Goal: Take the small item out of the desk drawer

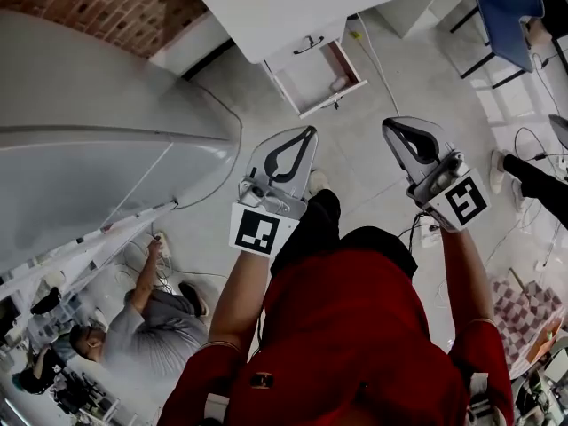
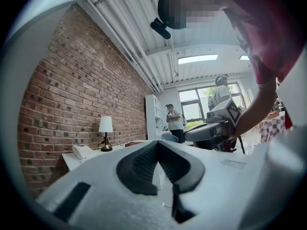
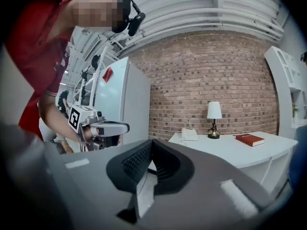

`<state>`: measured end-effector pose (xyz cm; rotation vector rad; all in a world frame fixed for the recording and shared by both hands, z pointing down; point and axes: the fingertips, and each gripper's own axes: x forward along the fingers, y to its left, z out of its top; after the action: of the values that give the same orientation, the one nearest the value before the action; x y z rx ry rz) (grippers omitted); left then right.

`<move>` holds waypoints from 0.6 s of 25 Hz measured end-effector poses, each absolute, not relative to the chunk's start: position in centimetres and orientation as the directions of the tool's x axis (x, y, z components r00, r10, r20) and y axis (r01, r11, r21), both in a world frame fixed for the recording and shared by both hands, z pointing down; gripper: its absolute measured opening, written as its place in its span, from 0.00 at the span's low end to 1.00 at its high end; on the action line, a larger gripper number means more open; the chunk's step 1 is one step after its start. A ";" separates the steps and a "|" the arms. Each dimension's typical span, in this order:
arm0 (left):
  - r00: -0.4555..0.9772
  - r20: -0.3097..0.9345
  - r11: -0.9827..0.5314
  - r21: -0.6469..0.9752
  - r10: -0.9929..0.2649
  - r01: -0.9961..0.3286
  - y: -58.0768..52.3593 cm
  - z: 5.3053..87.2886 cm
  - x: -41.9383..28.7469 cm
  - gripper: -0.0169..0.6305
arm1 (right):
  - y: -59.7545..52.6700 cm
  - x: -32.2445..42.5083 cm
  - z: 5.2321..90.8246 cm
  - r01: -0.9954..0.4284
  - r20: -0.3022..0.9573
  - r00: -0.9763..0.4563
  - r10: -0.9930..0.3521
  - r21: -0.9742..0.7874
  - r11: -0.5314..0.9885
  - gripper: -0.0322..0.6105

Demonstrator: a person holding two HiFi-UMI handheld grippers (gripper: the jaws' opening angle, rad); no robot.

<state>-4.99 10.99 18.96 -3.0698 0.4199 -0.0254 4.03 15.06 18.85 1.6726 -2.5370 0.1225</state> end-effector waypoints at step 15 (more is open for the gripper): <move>0.919 0.076 -0.919 0.041 -0.388 -0.391 0.4 27.4 1.0 0.03 | 4.0 8.9 30.3 -0.780 0.364 -0.558 -0.746 0.075 0.621 0.07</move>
<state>1.04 0.45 27.43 -3.1314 0.6362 -0.1055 8.88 3.99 30.33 1.2207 -2.4864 0.1337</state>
